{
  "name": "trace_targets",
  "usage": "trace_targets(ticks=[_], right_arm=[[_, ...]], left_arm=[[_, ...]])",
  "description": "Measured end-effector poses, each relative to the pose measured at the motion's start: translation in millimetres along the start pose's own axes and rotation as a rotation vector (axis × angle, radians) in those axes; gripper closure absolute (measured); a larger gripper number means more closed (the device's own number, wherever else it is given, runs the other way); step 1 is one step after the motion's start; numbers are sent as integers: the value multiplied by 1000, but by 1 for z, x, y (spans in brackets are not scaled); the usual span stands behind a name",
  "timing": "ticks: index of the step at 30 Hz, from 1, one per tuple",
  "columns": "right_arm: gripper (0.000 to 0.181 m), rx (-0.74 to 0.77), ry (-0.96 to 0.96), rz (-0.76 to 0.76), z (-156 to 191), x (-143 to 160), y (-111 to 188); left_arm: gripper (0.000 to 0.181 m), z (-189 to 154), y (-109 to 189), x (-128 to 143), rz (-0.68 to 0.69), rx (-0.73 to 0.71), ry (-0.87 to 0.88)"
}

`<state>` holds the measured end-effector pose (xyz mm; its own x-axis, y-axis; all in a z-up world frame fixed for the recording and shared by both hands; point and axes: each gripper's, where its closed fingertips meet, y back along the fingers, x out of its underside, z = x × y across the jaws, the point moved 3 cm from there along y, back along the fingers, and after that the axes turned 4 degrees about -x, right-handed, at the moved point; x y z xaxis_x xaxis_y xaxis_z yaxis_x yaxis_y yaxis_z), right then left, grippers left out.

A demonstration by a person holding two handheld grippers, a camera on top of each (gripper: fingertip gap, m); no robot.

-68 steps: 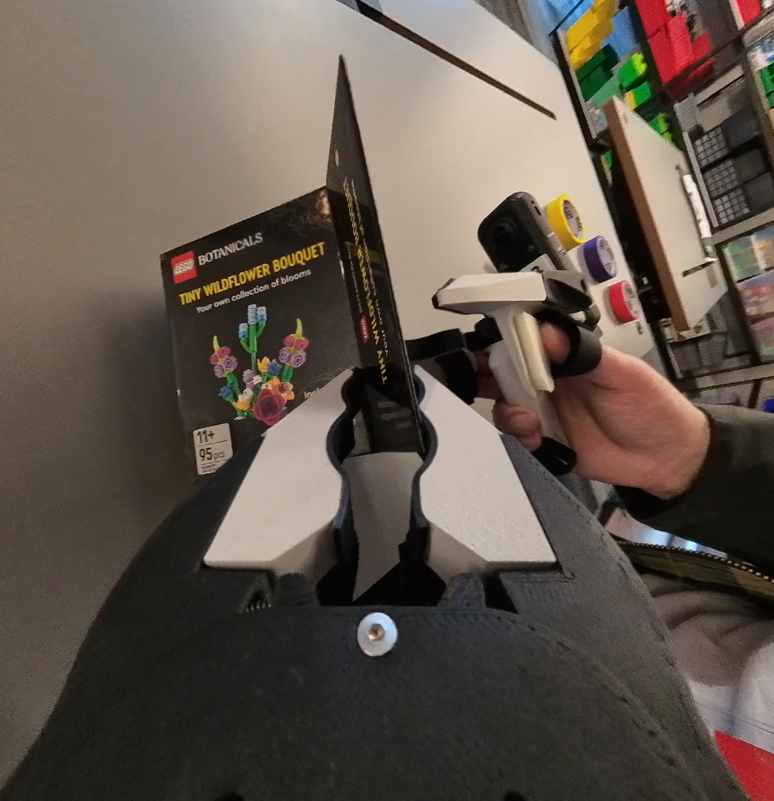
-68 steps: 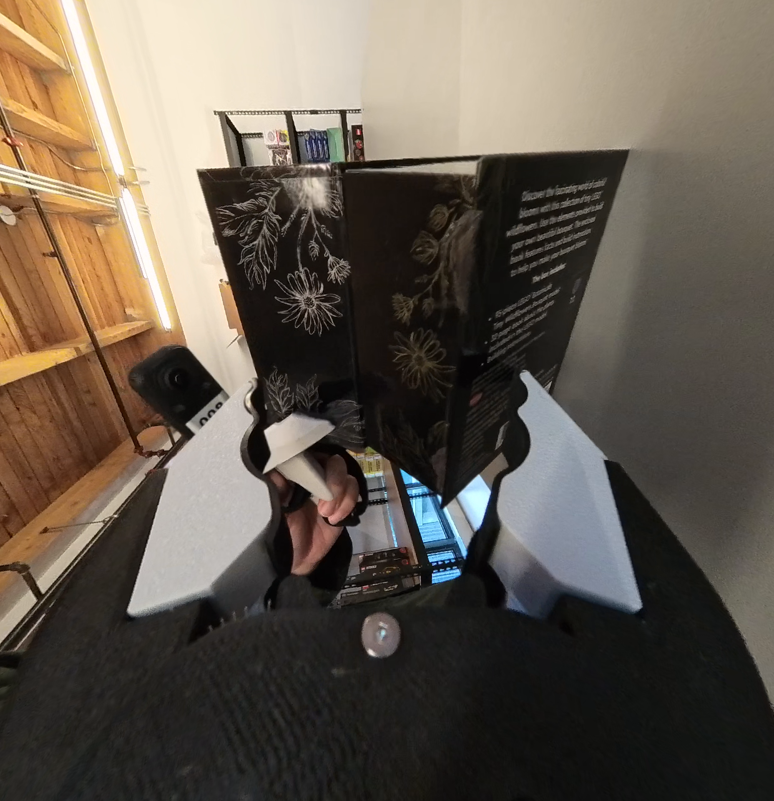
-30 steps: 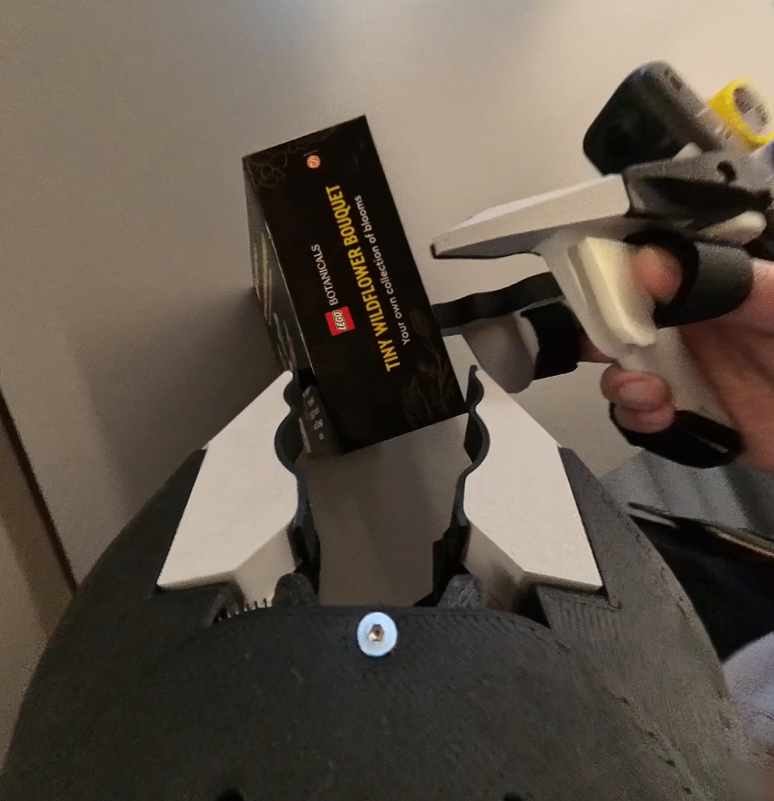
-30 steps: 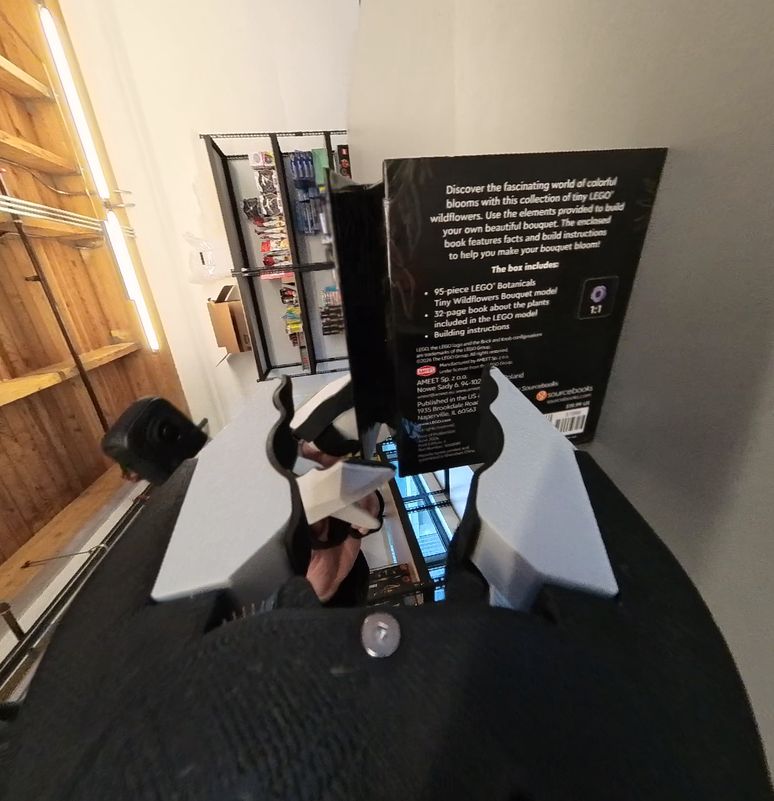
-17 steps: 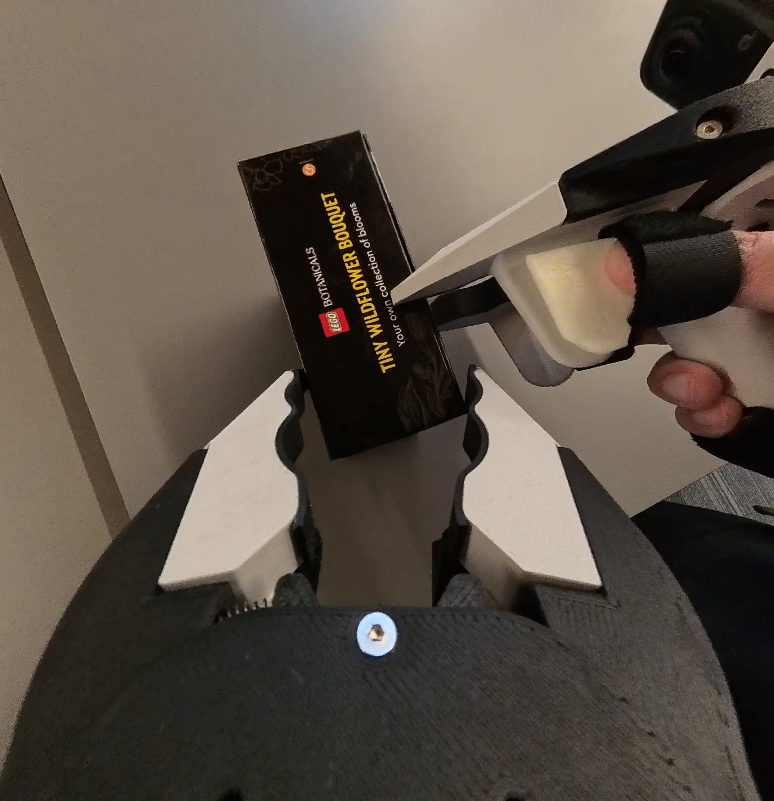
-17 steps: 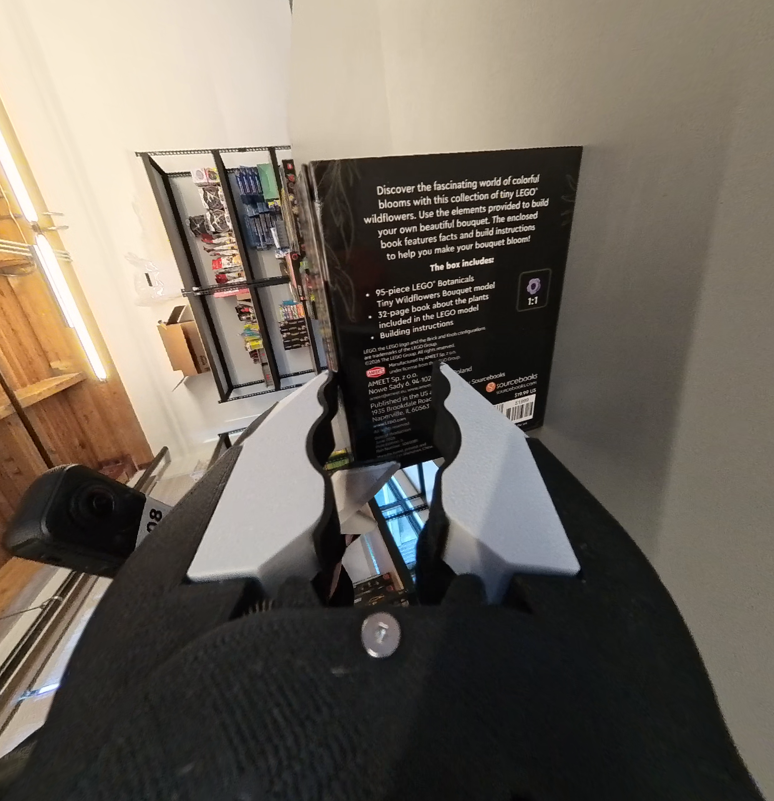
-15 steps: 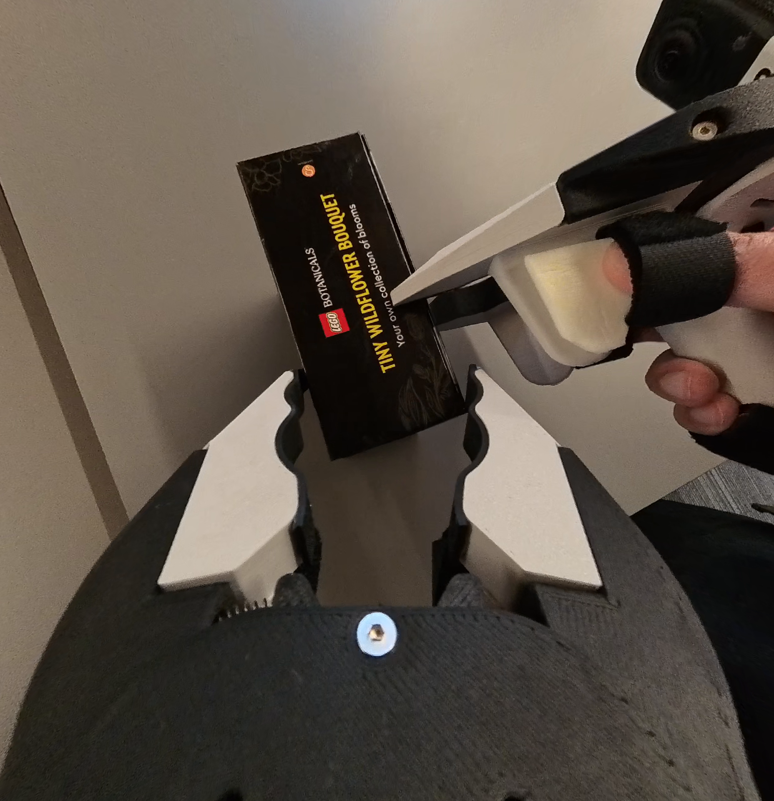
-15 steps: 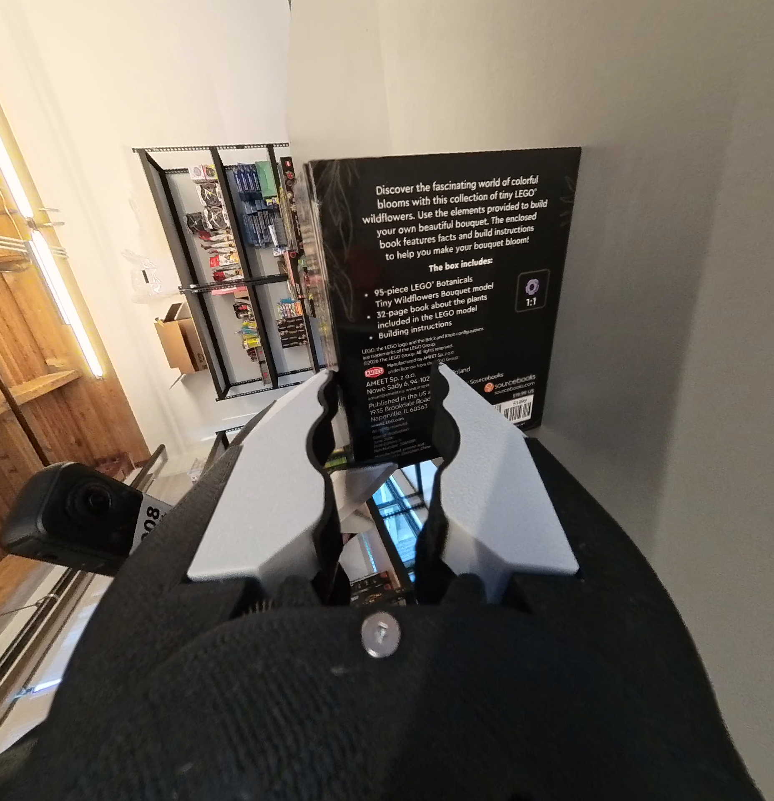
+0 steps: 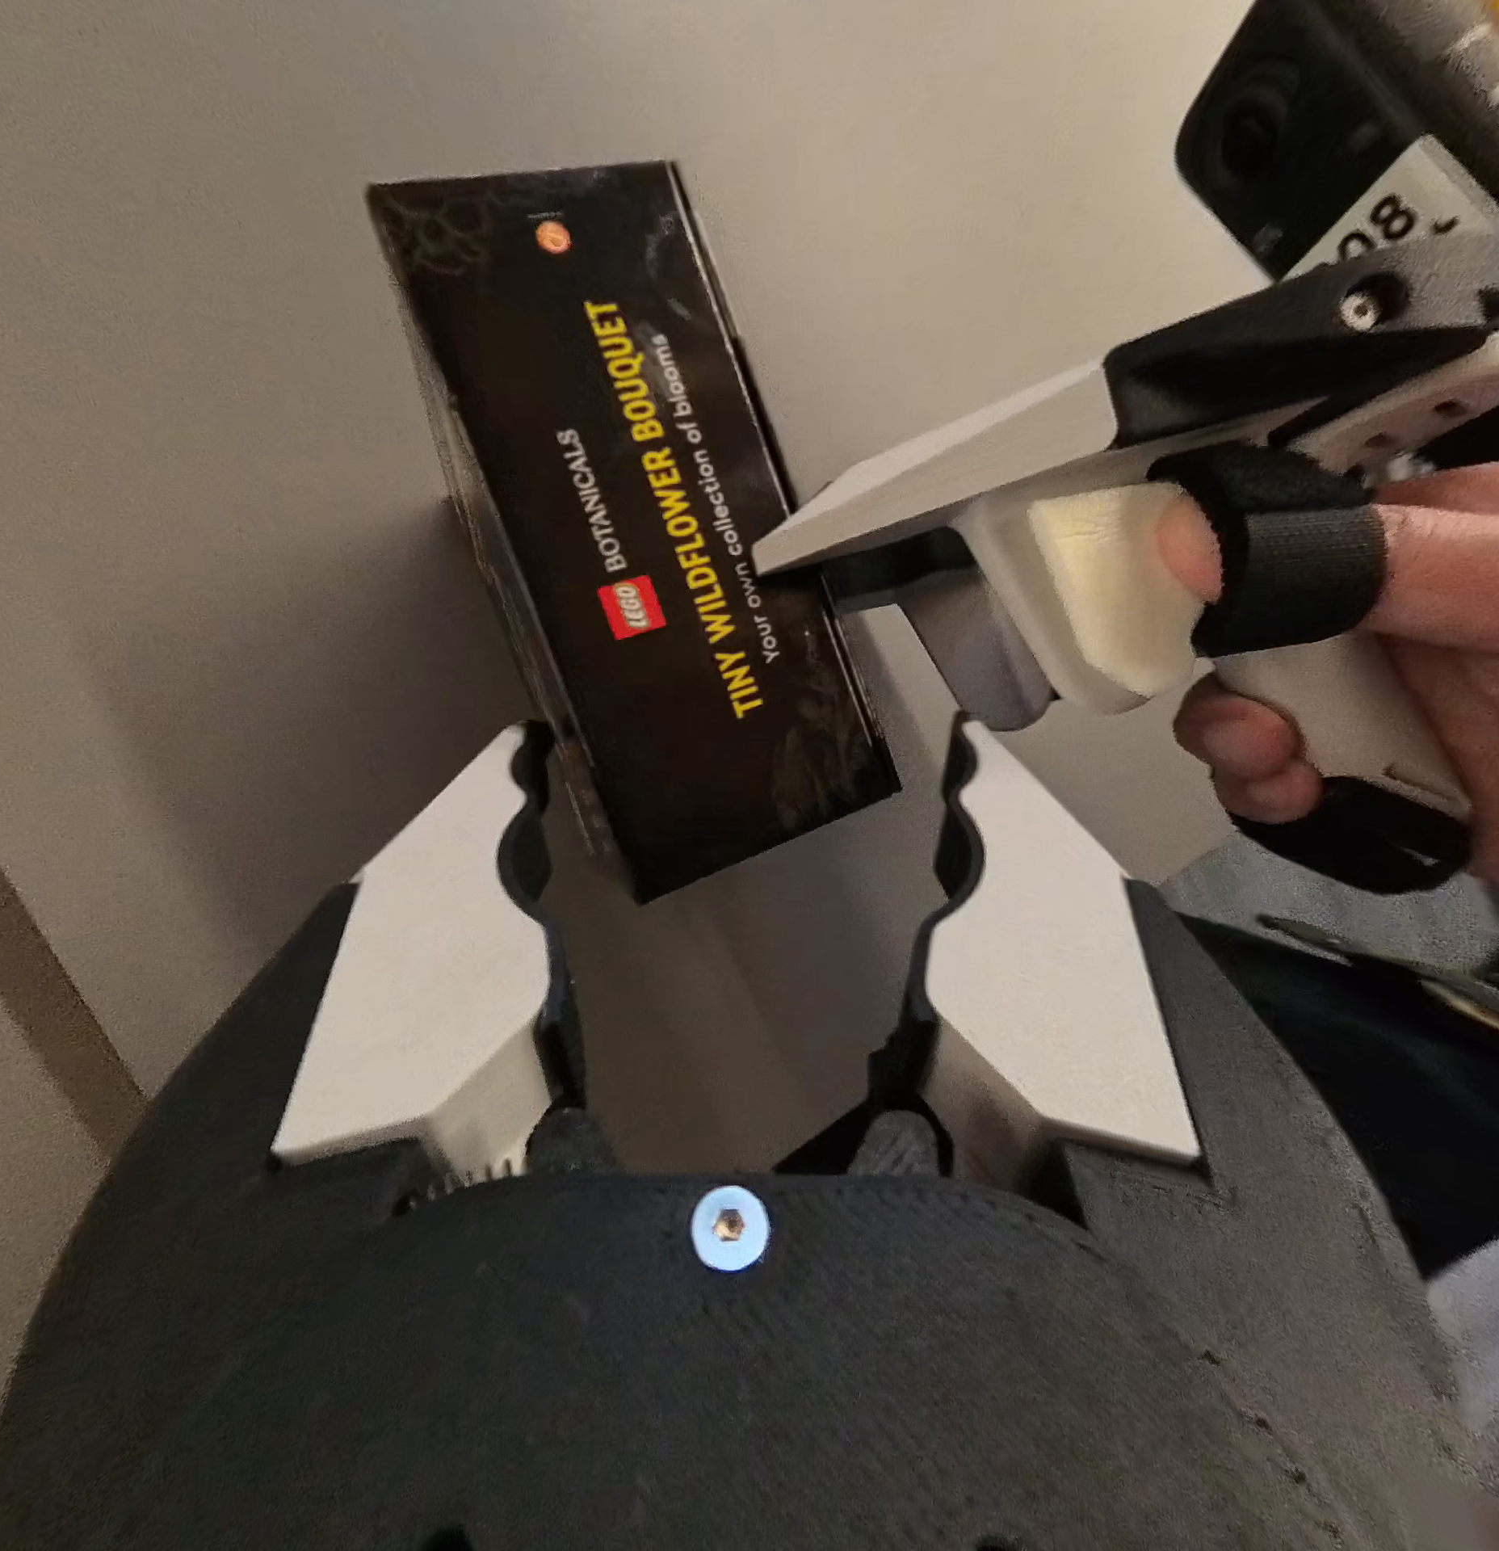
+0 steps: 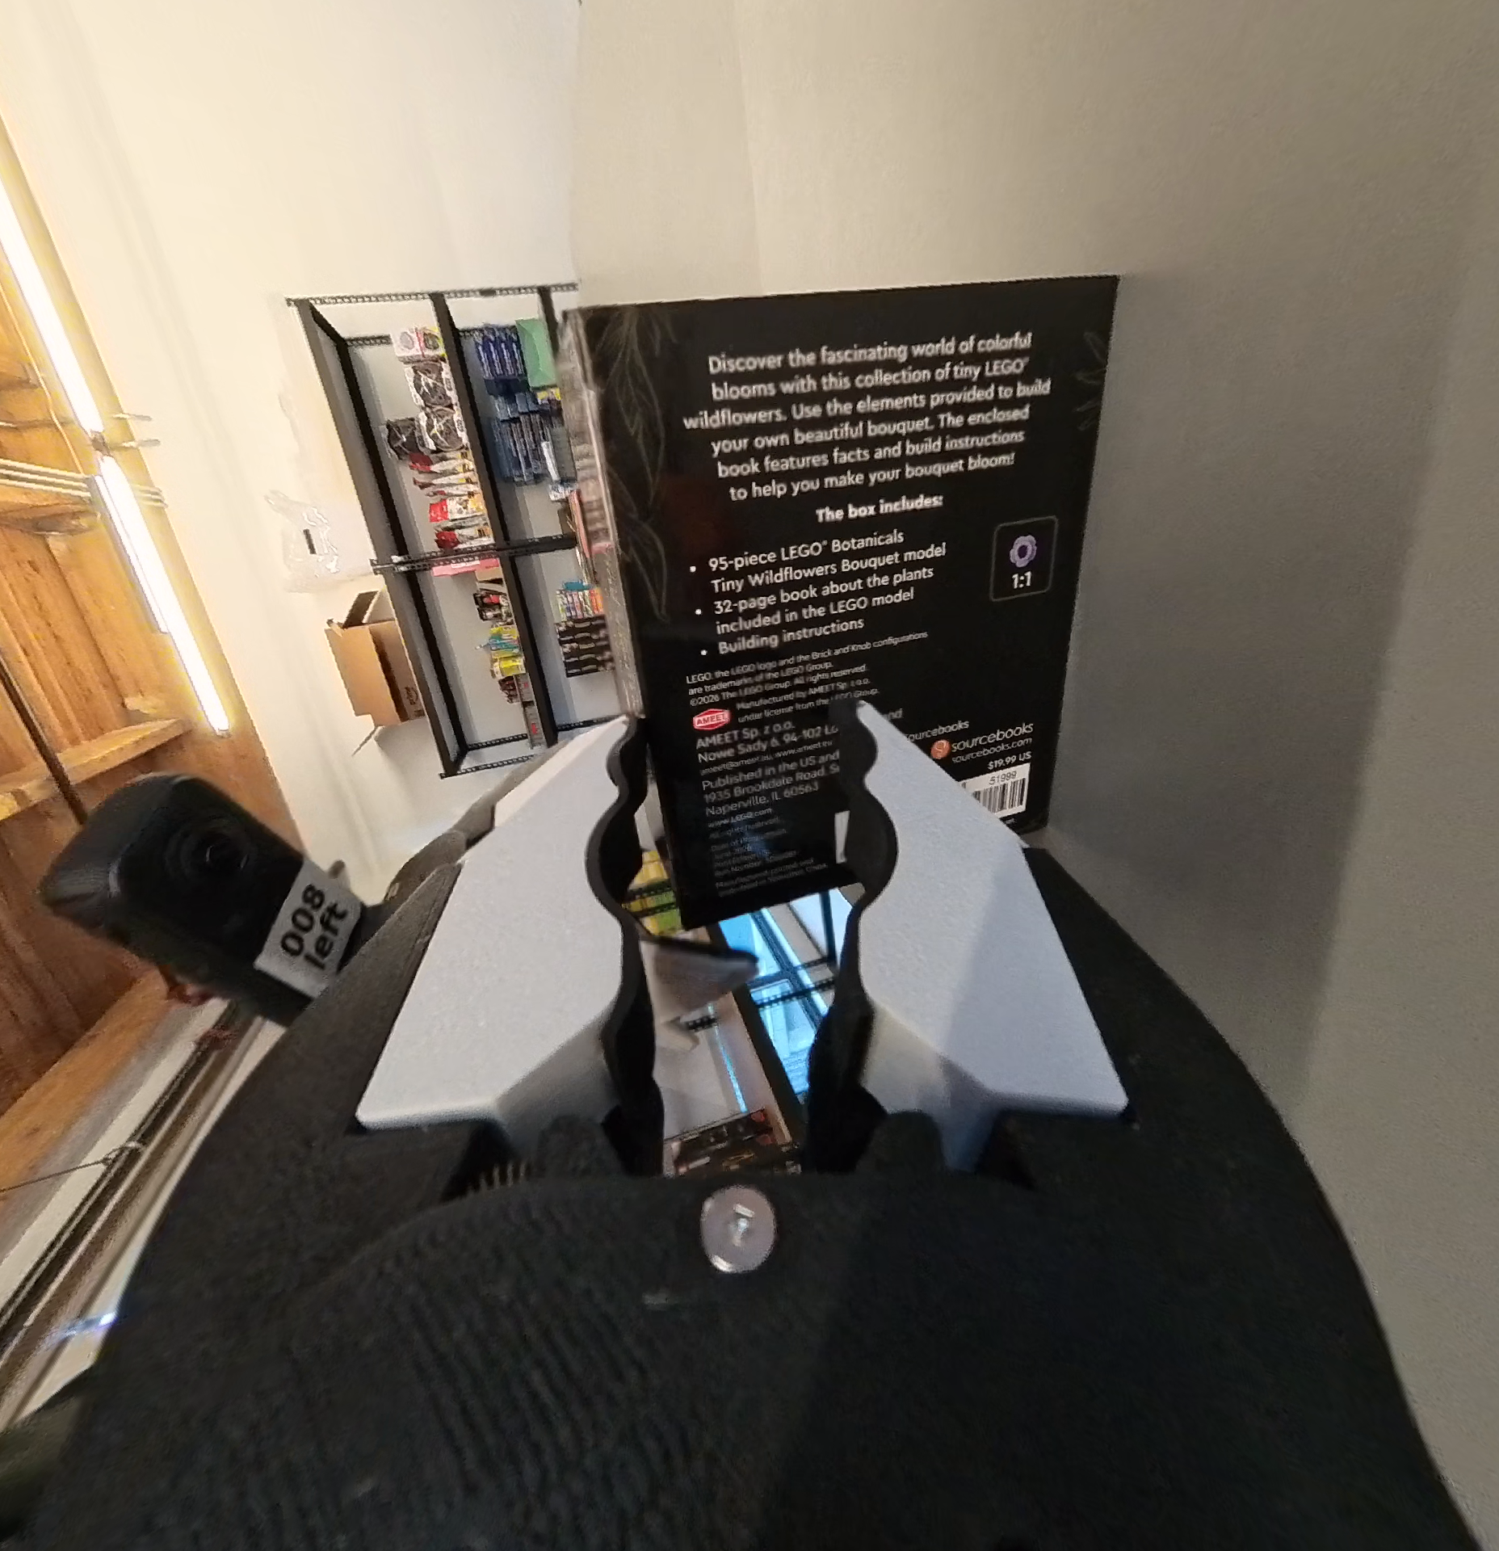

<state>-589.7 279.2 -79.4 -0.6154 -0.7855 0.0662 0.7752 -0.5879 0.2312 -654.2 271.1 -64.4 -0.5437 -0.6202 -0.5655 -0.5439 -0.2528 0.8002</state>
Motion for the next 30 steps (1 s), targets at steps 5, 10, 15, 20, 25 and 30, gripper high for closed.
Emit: trace_targets(ticks=[5,10,15,20,25,30], right_arm=[[133,-19,-33,-13,-1,2,-2],[138,-14,7,48,2,-1,1],[145,26,113,156,15,-12,2],[153,69,78,244,14,-22,1],[153,84,61,299,14,-21,-3],[153,110,144,285,16,-21,-4]], left_arm=[[103,4,-7,-1,5,-149,-115],[104,3,-8,-1,-4,-125,-107],[105,5,-7,-2,16,-109,-124],[104,4,-7,-1,33,-107,-125],[105,5,-3,-2,41,-80,-57],[95,7,-9,-5,75,-94,51]])
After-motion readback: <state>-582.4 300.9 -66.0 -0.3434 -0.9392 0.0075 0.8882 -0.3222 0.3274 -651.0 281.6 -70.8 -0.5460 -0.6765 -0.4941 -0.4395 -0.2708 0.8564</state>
